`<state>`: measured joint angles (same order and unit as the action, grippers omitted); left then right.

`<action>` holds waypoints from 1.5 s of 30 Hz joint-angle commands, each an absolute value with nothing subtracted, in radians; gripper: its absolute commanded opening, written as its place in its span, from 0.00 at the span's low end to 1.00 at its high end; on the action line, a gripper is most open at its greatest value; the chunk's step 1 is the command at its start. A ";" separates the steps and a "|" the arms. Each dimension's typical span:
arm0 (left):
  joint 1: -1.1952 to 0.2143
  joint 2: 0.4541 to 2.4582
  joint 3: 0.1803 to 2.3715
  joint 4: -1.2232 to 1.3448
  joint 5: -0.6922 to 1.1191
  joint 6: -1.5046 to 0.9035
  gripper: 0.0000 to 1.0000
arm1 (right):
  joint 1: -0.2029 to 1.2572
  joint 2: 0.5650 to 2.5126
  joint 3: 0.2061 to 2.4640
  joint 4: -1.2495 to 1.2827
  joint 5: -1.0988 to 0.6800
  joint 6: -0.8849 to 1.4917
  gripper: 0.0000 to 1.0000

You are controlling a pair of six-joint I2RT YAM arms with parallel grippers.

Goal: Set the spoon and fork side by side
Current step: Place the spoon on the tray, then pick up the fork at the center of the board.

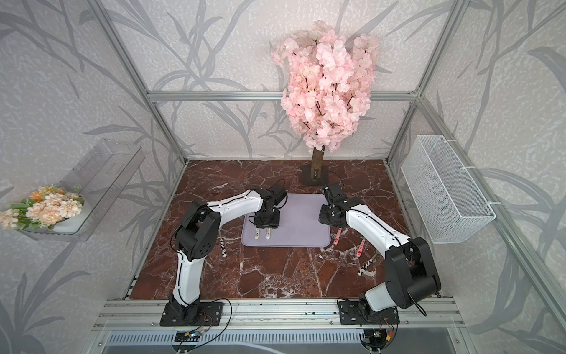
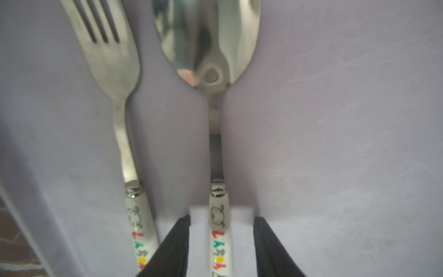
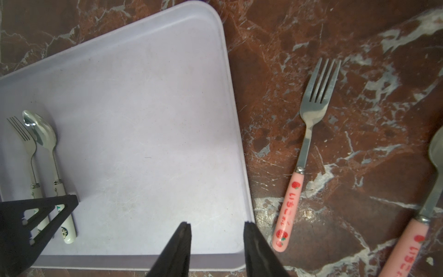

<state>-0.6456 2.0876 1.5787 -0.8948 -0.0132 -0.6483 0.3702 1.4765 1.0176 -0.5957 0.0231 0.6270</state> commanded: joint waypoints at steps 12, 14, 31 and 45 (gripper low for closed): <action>-0.643 1.781 1.773 -1.031 -0.259 -0.675 0.57 | 0.178 1.341 0.896 -0.704 0.084 0.737 0.47; -0.641 1.677 1.656 -0.947 -0.268 -0.684 0.57 | 0.108 1.316 0.854 -0.715 0.083 0.745 0.47; -0.453 1.375 1.064 -0.515 0.048 -0.664 0.56 | -0.139 1.207 0.688 -0.936 0.069 0.802 0.46; -0.431 1.376 1.038 -0.476 0.158 -0.641 0.54 | -0.146 1.354 0.640 -0.848 0.032 0.874 0.39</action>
<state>-0.4355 1.3876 1.0489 -0.4915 0.1368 -0.6548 -0.1390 1.3277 0.6514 -0.8768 0.0387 0.8528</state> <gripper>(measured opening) 0.537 0.392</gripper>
